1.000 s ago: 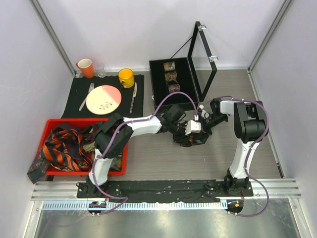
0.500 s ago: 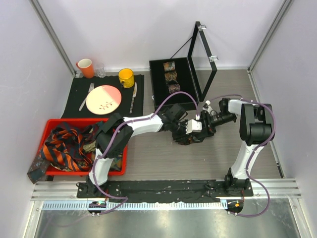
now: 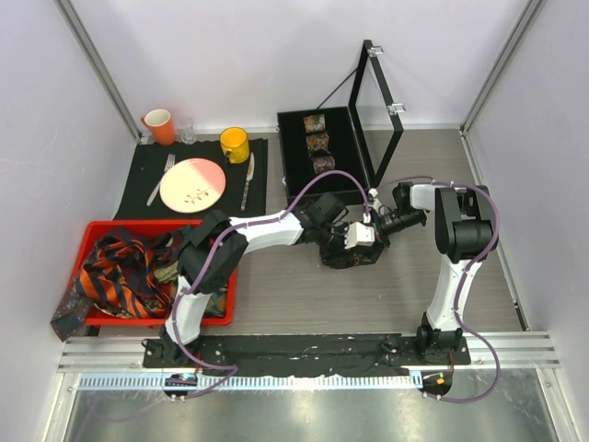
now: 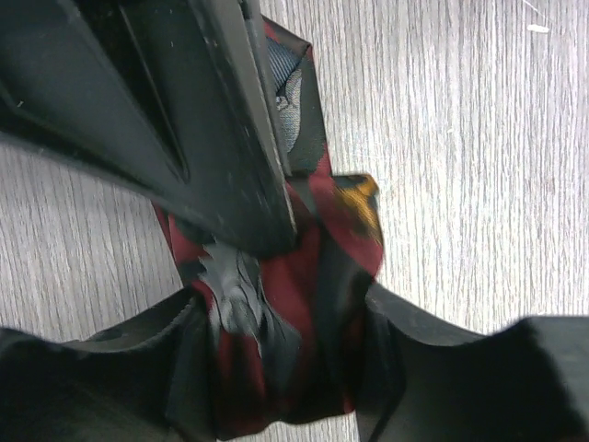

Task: Roll the ties
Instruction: Roll the tie at the center of the board.

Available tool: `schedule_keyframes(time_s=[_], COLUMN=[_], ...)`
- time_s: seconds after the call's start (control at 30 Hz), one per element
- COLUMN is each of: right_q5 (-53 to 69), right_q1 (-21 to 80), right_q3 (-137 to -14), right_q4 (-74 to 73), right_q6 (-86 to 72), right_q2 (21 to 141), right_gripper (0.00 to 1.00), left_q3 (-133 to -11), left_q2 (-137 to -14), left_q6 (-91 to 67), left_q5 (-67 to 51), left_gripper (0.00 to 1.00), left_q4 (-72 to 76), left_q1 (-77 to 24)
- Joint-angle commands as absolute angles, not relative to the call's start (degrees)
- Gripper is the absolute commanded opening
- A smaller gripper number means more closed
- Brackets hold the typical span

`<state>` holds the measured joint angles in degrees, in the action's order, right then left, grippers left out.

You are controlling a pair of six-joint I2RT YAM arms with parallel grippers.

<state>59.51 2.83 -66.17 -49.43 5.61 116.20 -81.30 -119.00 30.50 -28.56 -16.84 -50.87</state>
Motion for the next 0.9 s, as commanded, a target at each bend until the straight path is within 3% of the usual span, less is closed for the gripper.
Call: schedule_keyframes(time_s=[0.0, 0.13, 0.33, 0.8, 0.87], right_q5=[48.89, 43.78, 36.05, 28.39, 27.69], right_q1=[2.64, 2.37, 2.37, 3.6, 4.13], right_q3=[-68.2, -67.68, -67.32, -69.25, -69.35], right_q4=[-46.49, -44.74, -42.11, -40.86, -41.22], right_q6=[7.65, 6.77, 3.26, -2.64, -2.64], right_q2=[118.56, 118.92, 119.0, 120.23, 120.15], right_gripper=[0.01, 0.01, 0.01, 0.01, 0.01], left_q3=[-80.33, -79.81, -80.59, -84.9, -85.08], left_q2=[-120.41, -118.74, -118.3, -123.83, -124.27], left_q6=[30.24, 27.52, 22.94, 19.69, 19.51], left_q5=[-30.14, -35.24, -37.71, -38.94, -38.24], left_gripper=[0.56, 0.67, 0.71, 0.73, 0.66], left_q4=[-21.98, -16.9, -9.77, -5.01, -5.1], left_q1=[-50.01, -48.08, -47.2, -48.78, -49.13])
